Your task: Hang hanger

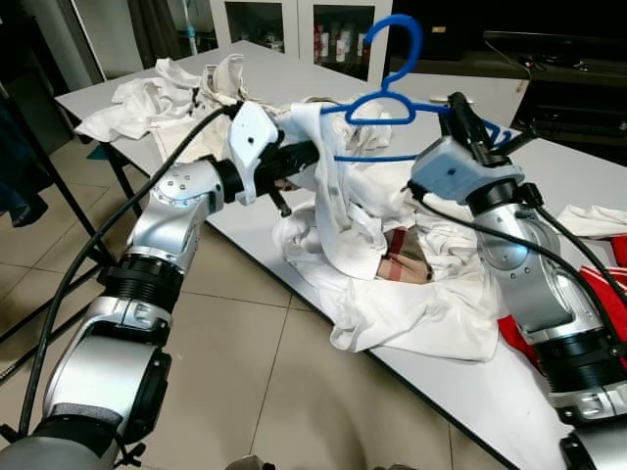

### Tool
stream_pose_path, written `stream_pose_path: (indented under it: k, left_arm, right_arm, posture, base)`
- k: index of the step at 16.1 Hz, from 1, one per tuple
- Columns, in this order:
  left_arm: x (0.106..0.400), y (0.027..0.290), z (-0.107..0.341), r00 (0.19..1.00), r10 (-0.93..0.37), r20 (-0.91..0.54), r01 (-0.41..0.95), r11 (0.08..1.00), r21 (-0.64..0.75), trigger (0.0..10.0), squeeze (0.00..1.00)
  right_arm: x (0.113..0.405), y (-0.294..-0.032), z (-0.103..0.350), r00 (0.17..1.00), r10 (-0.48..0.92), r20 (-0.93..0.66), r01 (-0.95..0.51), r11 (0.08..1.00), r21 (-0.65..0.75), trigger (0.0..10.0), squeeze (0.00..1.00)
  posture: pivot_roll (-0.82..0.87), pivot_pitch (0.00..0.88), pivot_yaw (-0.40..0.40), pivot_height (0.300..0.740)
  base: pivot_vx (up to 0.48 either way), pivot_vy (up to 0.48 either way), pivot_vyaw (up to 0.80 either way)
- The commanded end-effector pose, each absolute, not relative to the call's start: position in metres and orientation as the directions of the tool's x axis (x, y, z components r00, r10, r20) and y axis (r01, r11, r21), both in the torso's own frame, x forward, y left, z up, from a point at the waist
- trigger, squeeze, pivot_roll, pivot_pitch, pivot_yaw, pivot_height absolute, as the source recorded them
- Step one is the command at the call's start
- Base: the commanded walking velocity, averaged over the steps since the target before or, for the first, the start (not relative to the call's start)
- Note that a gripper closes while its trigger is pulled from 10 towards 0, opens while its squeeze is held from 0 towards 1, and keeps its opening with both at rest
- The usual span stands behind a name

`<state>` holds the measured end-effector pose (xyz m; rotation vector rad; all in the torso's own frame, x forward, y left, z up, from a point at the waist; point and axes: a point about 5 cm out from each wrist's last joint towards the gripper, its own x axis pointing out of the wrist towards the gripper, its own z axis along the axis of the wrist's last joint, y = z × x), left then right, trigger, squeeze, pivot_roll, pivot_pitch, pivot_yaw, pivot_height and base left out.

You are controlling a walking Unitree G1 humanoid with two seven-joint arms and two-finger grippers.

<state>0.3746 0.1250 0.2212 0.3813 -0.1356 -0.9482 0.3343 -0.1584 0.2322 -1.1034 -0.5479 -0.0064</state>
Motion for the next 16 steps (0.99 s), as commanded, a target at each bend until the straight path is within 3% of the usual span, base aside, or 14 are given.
stream_pose_path:
  k: [1, 5, 6, 7, 11, 12, 13, 16]
  left_arm:
    - [0.372, 0.127, 0.203, 0.562, -0.809, -0.173, 0.795, 0.470, 0.384, 10.0, 0.00]
    - [0.369, 0.125, 0.198, 0.529, -0.824, -0.202, 0.808, 0.417, 0.417, 10.0, 0.00]
    - [0.370, 0.126, 0.202, 0.536, -0.823, -0.186, 0.797, 0.421, 0.432, 10.0, 0.12]
    - [0.372, 0.129, 0.206, 0.555, -0.814, -0.171, 0.781, 0.439, 0.445, 10.0, 1.00]
    - [0.370, 0.129, 0.214, 0.547, -0.822, -0.160, 0.774, 0.423, 0.471, 10.0, 1.00]
    - [0.367, 0.126, 0.211, 0.519, -0.835, -0.181, 0.790, 0.389, 0.474, 10.0, 0.69]
    - [0.364, 0.123, 0.209, 0.504, -0.843, -0.187, 0.795, 0.368, 0.482, 10.0, 0.00]
    - [0.357, 0.115, 0.207, 0.470, -0.859, -0.202, 0.783, 0.300, 0.545, 10.0, 0.00]
  right_arm:
    - [0.324, -0.149, 0.268, 0.751, 0.304, 0.587, 0.404, 0.492, -0.771, 10.0, 0.00]
    - [0.324, -0.152, 0.265, 0.736, 0.348, 0.580, 0.445, 0.397, -0.803, 10.0, 0.00]
    - [0.323, -0.152, 0.259, 0.735, 0.365, 0.572, 0.449, 0.370, -0.813, 10.0, 0.00]
    - [0.323, -0.153, 0.253, 0.740, 0.364, 0.566, 0.446, 0.363, -0.818, 10.0, 0.00]
    - [0.332, -0.165, 0.243, 0.806, 0.265, 0.529, 0.420, 0.373, -0.827, 10.0, 0.00]
    - [0.337, -0.171, 0.242, 0.830, 0.218, 0.514, 0.406, 0.395, -0.824, 10.0, 0.00]
    - [0.340, -0.173, 0.242, 0.842, 0.193, 0.504, 0.400, 0.404, -0.823, 10.0, 0.00]
    - [0.345, -0.174, 0.247, 0.849, 0.158, 0.504, 0.406, 0.416, -0.814, 10.0, 0.00]
  posture:
    - [-0.02, 0.000, 0.038, 0.723]
    - [-0.01, 0.000, 0.039, 0.723]
    - [-0.01, 0.000, 0.039, 0.723]
    - [-0.01, 0.000, 0.039, 0.723]
    - [0.00, 0.000, 0.040, 0.723]
    - [0.00, 0.000, 0.040, 0.723]
    - [0.00, 0.000, 0.041, 0.723]
    - [0.00, 0.000, 0.037, 0.723]
  base:
    - [0.000, 0.000, 0.00]
    - [0.000, 0.000, 0.00]
    - [0.000, 0.000, 0.00]
    - [0.000, 0.000, 0.00]
    - [0.000, 0.000, 0.00]
    - [0.000, 0.000, 0.00]
    - [0.000, 0.000, 0.00]
    - [0.000, 0.000, 0.00]
